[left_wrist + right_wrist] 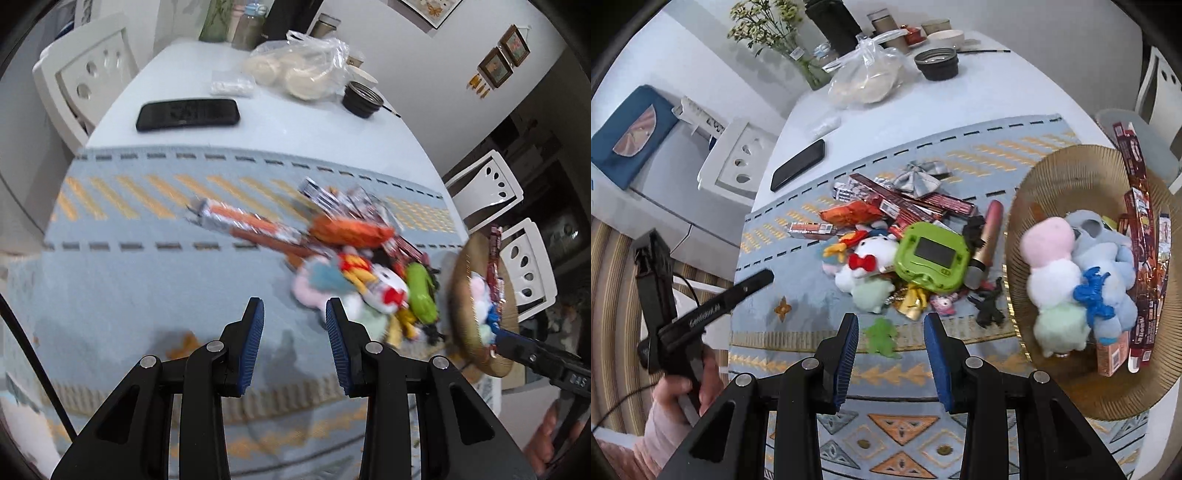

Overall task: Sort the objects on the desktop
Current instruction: 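Move the left gripper to the brown snack bar and grasp it, then grasp the pink-white-green plush with the right gripper while the left holds the snack bar, then carry the snack bar and plush to the gold plate and release both, then grasp the translucent blue figure with the left gripper while the right grasps the green figure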

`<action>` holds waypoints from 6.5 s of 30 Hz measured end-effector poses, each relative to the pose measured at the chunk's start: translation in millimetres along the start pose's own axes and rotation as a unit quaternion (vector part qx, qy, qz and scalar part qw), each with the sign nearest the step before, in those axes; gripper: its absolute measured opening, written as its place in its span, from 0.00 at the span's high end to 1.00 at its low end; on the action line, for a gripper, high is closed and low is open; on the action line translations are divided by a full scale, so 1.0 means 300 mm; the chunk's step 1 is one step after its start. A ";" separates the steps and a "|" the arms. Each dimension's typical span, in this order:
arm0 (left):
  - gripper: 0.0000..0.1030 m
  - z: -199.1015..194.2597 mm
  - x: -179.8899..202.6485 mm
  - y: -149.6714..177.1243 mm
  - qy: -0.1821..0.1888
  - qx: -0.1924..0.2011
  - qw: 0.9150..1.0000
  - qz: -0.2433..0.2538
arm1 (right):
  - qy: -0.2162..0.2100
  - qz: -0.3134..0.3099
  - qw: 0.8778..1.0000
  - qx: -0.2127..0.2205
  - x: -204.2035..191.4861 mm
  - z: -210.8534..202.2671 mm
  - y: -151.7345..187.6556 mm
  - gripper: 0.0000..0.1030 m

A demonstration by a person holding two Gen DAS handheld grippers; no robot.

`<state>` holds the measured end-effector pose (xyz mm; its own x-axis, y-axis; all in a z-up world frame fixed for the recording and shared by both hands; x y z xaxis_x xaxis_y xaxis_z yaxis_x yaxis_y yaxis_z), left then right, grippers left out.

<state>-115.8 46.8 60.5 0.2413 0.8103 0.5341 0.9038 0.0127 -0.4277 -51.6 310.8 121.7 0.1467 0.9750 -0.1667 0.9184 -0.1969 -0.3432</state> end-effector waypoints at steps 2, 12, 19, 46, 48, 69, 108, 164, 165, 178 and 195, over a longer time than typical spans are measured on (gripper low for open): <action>0.69 -0.001 -0.029 -0.047 0.000 0.004 1.000 0.008 | 0.004 0.003 1.000 0.004 -0.020 -0.004 -0.006 0.65; 0.69 0.217 -0.096 -0.260 0.028 -0.044 0.993 0.107 | 0.045 -0.001 0.999 -0.013 -0.054 0.058 -0.054 0.65; 0.69 0.362 -0.182 -0.294 0.050 -0.117 0.988 0.094 | 0.065 -0.016 0.997 -0.038 -0.073 0.138 -0.052 0.65; 0.74 0.363 0.014 -0.033 -0.032 -0.143 0.953 0.264 | 0.037 -0.067 0.996 -0.051 -0.203 0.248 -0.059 0.65; 0.85 0.337 -0.018 -0.033 -0.018 -0.135 0.961 0.243 | 0.039 -0.076 0.995 -0.055 -0.220 0.263 -0.044 0.65; 0.86 0.065 -0.305 0.093 -0.033 -0.071 0.996 0.037 | -0.035 -0.154 0.981 -0.110 -0.329 0.441 0.025 0.61; 0.86 -0.077 0.076 0.107 -0.001 -0.006 0.994 0.112 | -0.032 -0.035 0.999 -0.007 -0.207 0.068 0.098 0.61; 0.68 0.362 0.634 0.148 0.105 -0.072 0.992 0.018 | -0.030 0.107 0.993 0.044 0.601 -0.171 -0.053 0.38; 0.68 0.347 0.600 0.151 0.099 -0.070 0.993 0.011 | -0.031 0.102 0.993 0.043 0.579 -0.167 -0.054 0.38; 0.68 0.089 0.035 0.116 -0.005 -0.011 0.992 -0.126 | -0.061 0.063 0.996 0.008 0.288 -0.077 -0.038 0.38; 0.68 0.124 -0.183 0.020 -0.044 -0.039 0.997 -0.040 | -0.052 -0.017 0.997 -0.049 -0.121 0.115 0.047 0.38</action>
<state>-136.9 24.3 1.5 0.1388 0.8571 0.4961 0.9444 0.0363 -0.3269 -56.7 269.2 90.9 0.0803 0.9639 -0.2539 0.9544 -0.1479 -0.2594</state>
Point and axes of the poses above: each gripper's, at about its wrist camera, not at the fingertips, and z roughly the way its jaws point, x to its right, y to its underside, the point moved 4 cm from there along z, roughly the way its jaws point, and after that the axes turned 14 degrees about y, right-handed, at the moved point
